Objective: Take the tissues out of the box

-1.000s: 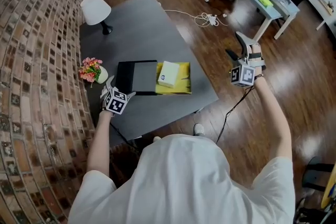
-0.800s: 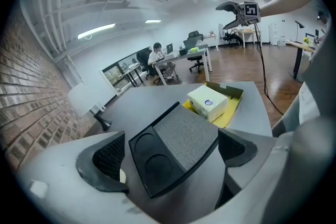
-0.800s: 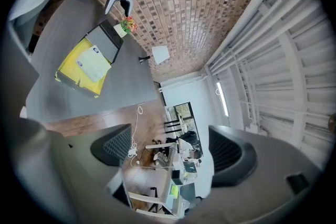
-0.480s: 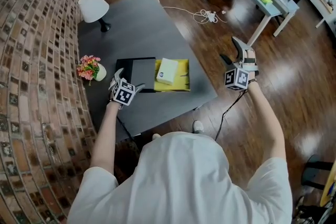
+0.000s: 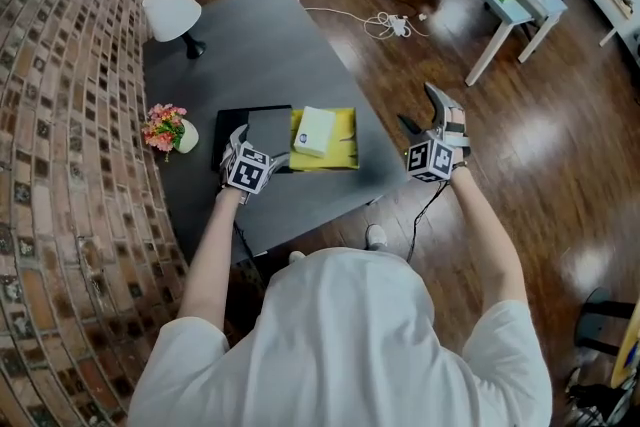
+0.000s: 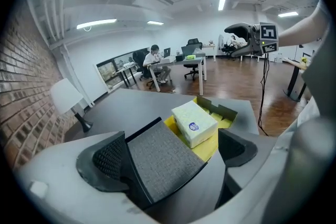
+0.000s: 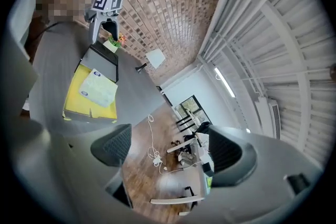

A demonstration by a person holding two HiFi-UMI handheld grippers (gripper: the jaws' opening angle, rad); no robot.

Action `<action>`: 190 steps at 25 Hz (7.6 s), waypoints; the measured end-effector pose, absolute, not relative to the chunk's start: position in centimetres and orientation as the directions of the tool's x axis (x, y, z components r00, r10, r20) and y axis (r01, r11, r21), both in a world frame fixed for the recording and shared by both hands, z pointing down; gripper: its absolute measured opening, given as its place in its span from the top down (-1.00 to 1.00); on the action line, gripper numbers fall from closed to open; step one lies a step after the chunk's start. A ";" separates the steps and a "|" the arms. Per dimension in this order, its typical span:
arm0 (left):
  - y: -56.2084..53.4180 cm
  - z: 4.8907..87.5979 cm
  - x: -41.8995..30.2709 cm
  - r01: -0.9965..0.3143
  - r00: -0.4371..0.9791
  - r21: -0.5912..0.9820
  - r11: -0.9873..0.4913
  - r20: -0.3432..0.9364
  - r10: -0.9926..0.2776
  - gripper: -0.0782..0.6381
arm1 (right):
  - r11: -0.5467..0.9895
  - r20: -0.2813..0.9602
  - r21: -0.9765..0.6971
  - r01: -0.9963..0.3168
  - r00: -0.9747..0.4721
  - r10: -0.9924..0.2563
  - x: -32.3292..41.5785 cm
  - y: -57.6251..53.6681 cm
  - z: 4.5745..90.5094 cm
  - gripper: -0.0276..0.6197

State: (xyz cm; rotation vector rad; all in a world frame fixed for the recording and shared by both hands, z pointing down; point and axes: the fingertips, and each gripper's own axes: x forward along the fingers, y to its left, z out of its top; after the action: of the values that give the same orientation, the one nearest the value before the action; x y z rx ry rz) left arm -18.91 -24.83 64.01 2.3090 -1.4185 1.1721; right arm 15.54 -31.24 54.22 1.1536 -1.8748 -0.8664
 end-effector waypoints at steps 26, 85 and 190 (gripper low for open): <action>-26.5 68.2 -9.4 -0.837 0.344 0.026 -0.547 0.802 -0.488 -0.77 | 0.494 0.277 0.375 -0.784 -0.414 -0.867 12.3 -27.8 60.3 -0.52; -33.0 76.2 -8.6 -0.885 -0.044 -0.258 -0.387 0.875 -0.483 -0.39 | 0.418 0.158 -0.117 -0.901 -0.433 -0.888 12.5 -22.0 57.4 -0.44; -10.8 47.3 -28.4 -0.986 -0.157 -0.046 0.158 -0.036 -0.987 -0.12 | 0.735 -0.084 0.096 -0.672 -0.741 -0.666 -6.8 -22.2 45.2 -0.44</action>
State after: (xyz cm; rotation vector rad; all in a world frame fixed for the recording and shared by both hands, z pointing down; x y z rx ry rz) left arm -28.39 -10.76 47.30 2.0758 -2.4335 0.0184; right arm -6.79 -22.20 45.22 1.1445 -2.9665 -0.1912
